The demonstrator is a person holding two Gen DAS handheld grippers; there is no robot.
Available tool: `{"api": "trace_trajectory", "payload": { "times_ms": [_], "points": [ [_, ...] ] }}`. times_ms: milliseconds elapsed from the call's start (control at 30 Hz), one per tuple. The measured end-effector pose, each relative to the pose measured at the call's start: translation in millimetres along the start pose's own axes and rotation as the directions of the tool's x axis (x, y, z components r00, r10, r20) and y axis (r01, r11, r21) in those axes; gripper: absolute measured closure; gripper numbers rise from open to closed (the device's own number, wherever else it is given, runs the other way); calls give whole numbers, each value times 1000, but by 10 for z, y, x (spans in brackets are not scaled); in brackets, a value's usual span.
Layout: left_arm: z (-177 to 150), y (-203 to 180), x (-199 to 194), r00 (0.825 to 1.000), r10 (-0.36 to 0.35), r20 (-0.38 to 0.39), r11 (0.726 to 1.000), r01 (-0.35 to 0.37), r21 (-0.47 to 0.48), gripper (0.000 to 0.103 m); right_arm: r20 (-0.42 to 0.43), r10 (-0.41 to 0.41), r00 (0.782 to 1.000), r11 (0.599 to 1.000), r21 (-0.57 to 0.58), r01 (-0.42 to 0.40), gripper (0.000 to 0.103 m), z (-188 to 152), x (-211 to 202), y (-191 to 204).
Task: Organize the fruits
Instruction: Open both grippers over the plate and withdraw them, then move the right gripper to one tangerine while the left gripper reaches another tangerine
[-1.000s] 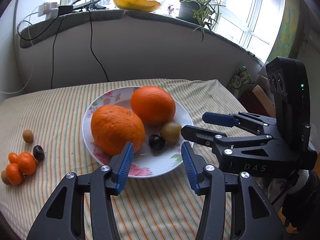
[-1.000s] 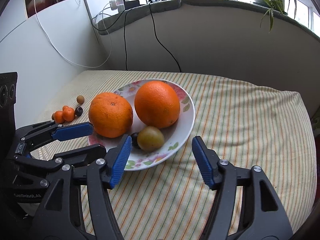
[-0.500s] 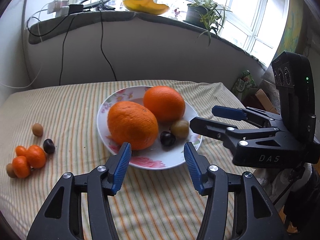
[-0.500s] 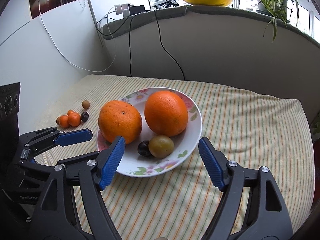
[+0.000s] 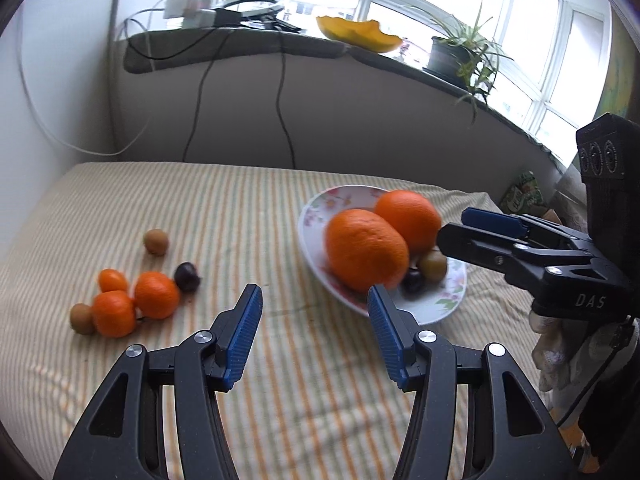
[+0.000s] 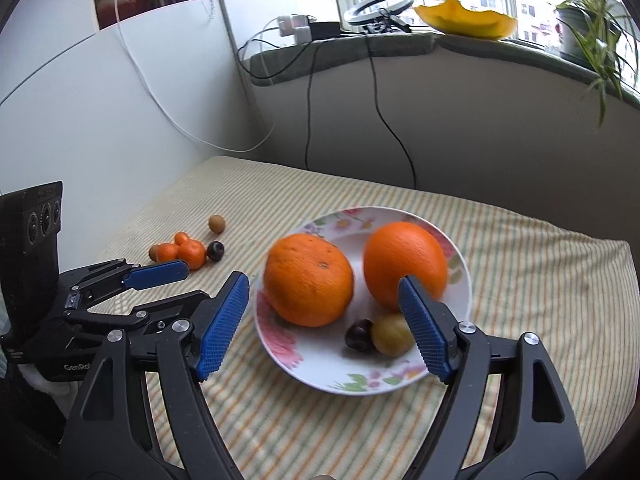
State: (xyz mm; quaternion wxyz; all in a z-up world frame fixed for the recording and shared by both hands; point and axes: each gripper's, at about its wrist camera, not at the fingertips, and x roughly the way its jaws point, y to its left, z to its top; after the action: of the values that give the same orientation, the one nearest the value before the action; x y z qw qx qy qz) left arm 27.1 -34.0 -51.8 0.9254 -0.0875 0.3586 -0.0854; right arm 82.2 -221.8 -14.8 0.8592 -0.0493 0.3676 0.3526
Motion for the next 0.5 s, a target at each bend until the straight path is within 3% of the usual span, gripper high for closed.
{"api": "trace_trajectory", "payload": {
  "times_ms": [500],
  "points": [
    [-142, 726, -224, 991, 137, 10, 983, -134, -124, 49, -55, 106, 993, 982, -151, -113, 23, 222, 376, 612]
  ]
}}
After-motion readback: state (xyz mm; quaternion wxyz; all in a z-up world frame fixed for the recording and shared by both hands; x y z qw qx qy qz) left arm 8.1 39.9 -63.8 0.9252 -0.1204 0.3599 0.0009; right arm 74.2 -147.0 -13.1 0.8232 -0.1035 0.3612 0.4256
